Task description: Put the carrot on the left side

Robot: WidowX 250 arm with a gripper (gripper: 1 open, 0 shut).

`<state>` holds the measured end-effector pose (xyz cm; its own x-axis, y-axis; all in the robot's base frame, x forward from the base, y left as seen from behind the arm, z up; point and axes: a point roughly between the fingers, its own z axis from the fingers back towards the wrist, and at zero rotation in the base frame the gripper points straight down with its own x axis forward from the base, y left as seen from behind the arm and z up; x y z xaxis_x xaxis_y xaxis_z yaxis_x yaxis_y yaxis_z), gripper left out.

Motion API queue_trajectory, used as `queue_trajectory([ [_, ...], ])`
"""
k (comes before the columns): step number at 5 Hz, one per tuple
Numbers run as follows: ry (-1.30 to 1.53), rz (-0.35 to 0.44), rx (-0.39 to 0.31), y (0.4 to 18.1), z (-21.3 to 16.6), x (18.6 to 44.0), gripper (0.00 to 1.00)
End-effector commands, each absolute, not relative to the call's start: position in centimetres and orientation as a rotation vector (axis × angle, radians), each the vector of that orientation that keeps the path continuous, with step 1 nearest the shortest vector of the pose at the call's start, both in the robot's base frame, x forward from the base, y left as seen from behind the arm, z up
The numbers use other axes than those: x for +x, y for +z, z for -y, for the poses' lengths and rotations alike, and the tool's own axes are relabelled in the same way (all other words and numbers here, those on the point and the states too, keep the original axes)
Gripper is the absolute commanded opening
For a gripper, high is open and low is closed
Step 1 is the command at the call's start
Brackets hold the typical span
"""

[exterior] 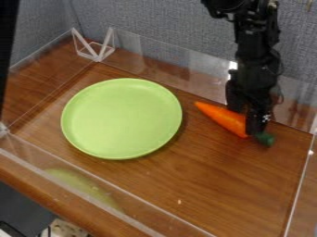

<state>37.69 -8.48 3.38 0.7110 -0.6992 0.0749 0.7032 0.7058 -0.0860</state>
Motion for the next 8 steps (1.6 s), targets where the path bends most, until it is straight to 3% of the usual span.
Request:
queue_trajectory([
  [1,-0.77,0.001,-0.122,2.1,7.2,37.7,1.0],
  [6,-0.775,-0.13,-0.184,-0.7,4.5,36.6,1.0],
  [7,-0.769,-0.135,-0.187,-0.3,4.7,36.1,0.0],
  [8,-0.763,-0.143,-0.194,0.3,5.0,35.3,0.0],
])
